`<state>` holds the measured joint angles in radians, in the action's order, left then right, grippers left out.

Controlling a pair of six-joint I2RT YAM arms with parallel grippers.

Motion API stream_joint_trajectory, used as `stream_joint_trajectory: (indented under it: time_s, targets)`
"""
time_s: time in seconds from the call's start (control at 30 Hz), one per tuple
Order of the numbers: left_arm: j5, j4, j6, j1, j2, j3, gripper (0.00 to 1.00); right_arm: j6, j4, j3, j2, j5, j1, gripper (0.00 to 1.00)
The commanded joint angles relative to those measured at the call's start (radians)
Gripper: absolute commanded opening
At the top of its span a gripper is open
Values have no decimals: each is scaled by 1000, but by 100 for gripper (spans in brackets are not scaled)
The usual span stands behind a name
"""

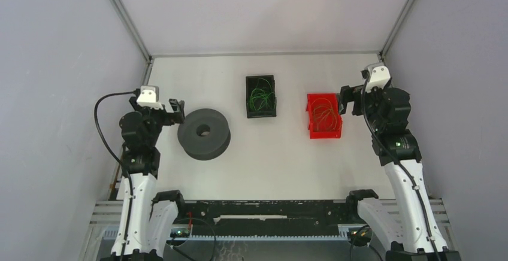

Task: Wrap the cables
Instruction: Move the cable reel to the center of the board.

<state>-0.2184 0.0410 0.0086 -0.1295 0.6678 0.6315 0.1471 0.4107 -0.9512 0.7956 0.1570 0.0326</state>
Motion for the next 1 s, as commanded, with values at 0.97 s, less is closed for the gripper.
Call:
stream_joint_trajectory:
  time_s: [0.97]
  targets:
    - [-33,474,197,402,495,201,100,29,-33,112,3,-17,32,100]
